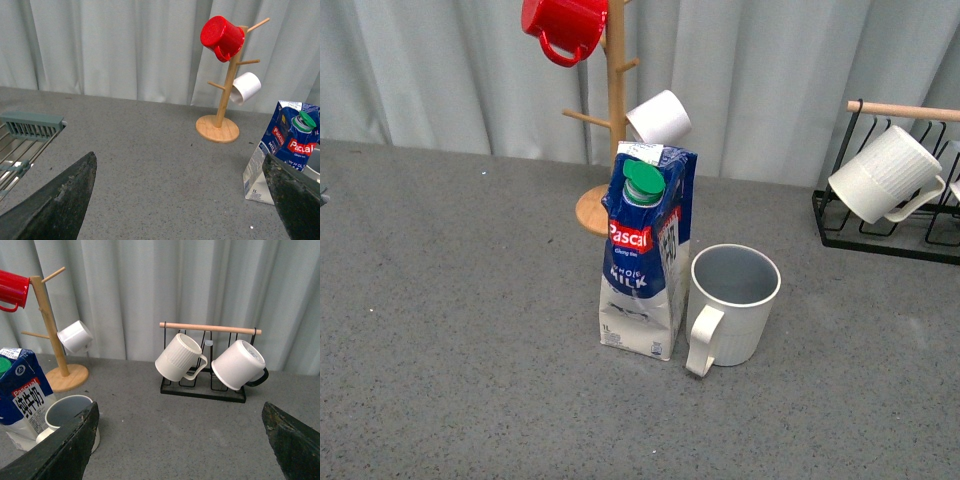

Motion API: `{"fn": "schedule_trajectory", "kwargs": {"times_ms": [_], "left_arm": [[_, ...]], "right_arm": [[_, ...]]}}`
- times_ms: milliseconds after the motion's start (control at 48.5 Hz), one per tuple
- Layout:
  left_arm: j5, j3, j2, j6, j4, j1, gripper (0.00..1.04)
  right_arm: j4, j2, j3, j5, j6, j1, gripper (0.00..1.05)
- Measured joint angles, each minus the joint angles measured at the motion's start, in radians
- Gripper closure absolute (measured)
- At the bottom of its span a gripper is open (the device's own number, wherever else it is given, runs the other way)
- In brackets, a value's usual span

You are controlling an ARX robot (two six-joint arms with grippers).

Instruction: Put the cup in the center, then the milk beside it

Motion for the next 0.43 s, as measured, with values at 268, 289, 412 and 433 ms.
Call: {"fn": "schedule_trajectory", "kwargs": {"times_ms": [268,289,412,433], "left_arm": [[0.000,0.000,0.000,0.000,0.000,0.000,0.07],[0.000,0.000,0.000,0.000,0.000,0.000,0.07],[0.000,0.000,0.000,0.000,0.000,0.000,0.07],[0.000,0.000,0.000,0.000,0.000,0.000,0.07]], "right_arm": [[0.000,0.000,0.000,0.000,0.000,0.000,0.09],[0.000,0.000,0.000,0.000,0.000,0.000,0.09],[0.000,0.000,0.000,0.000,0.000,0.000,0.09],[0.000,0.000,0.000,0.000,0.000,0.000,0.09]]}}
